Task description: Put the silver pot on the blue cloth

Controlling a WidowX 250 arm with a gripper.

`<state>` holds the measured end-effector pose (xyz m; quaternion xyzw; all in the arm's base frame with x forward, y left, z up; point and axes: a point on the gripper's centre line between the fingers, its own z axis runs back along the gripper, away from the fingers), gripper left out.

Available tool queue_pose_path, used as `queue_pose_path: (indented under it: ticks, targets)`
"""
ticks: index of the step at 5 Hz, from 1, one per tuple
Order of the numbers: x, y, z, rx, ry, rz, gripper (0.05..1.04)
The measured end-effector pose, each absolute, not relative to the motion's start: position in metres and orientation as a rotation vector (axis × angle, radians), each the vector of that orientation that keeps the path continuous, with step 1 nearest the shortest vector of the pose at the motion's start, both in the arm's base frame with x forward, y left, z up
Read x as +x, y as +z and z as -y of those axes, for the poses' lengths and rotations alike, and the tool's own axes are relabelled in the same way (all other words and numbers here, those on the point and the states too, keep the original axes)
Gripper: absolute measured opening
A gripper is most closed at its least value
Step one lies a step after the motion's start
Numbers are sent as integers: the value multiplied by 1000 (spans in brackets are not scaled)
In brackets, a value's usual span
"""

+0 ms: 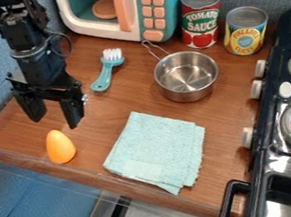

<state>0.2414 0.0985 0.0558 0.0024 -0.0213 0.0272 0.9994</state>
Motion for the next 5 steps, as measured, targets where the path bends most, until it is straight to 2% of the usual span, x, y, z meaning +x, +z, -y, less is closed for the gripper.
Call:
queue_pose_path:
  ticks: [1,2,3,4,5]
  targets:
    - [239,49,-96,-5,51,12,1000]
    - [284,69,-59,20,-102,50,1000]
    - [329,91,-16,9,-207,108,1000]
    - [364,90,28,-15,-296,100,1000]
    - [387,72,60,-24,-347,75,1000]
